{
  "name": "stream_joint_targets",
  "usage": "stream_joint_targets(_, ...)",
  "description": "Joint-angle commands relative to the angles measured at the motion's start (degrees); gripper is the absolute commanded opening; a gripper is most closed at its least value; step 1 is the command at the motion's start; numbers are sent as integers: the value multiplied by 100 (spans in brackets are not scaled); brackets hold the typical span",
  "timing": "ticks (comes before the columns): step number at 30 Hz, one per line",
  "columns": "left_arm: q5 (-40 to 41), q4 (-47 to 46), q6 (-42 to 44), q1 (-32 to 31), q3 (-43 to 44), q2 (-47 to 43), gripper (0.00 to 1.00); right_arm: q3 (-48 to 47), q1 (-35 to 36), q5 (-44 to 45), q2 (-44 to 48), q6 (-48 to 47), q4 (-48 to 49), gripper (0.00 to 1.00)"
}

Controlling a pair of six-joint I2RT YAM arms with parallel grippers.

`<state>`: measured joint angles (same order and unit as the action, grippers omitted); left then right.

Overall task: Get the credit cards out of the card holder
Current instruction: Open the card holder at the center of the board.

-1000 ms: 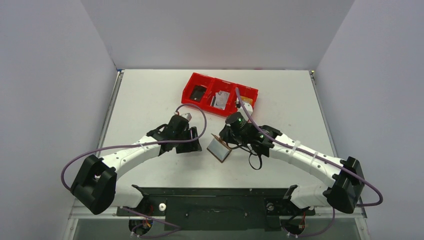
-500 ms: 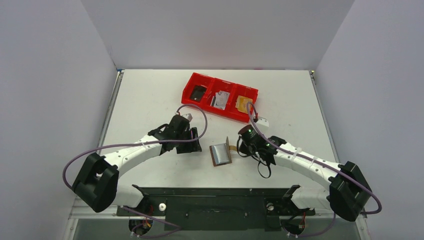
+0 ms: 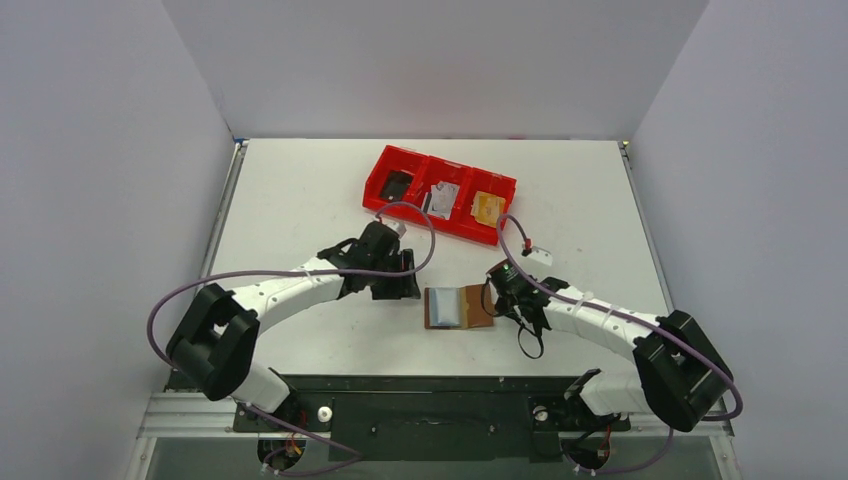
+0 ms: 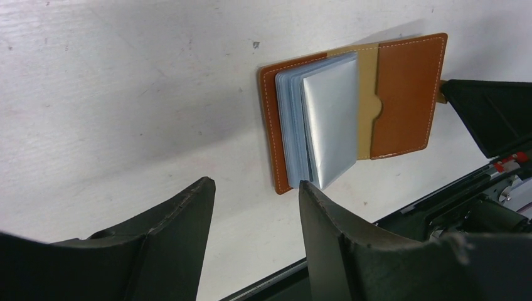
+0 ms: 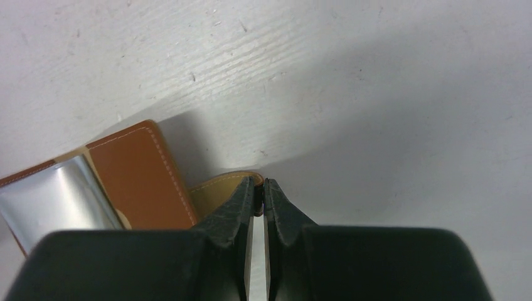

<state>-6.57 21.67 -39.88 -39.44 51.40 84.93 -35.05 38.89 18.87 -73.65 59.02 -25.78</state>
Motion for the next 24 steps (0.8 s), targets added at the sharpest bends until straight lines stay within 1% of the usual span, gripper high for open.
stream_joint_targets(1, -113, -312, -16, -92, 386, 202, 49, -123, -118, 176, -255, -237, 351, 0)
stream_joint_targets(3, -122, -353, -41, -123, 421, 286, 47, -207, -123, 148, -317, -361, 372, 5)
stream_joint_targets(4, -119, -363, -53, -136, 430, 313, 46, -236, -124, 132, -295, -381, 394, 14)
stream_joint_targets(5, -139, -389, -79, -143, 421, 356, 45, -256, -122, 105, -262, -415, 402, 19)
stream_joint_targets(6, -146, -408, -89, -147, 409, 388, 43, -265, -122, 83, -196, -430, 409, 27)
stream_joint_targets(8, -162, -481, -124, -155, 348, 419, 40, -323, -126, 74, -72, -476, 373, 34)
stream_joint_targets(11, -191, -585, -180, -159, 246, 461, 35, -475, -113, 71, 131, -531, 208, 41)
stream_joint_targets(15, -212, -649, -213, -157, 173, 503, 29, -718, -76, 138, 404, -589, -44, 47)
stream_joint_targets(18, -223, -700, -218, -152, 144, 525, 27, -994, 10, 323, 559, -656, -316, 51)
stream_joint_targets(20, -235, -718, -214, -157, 139, 553, 26, -1205, 118, 460, 637, -722, -484, 53)
stream_joint_targets(24, -265, -753, -218, -160, 150, 598, 24, -1757, 578, 890, 671, -807, -844, 55)
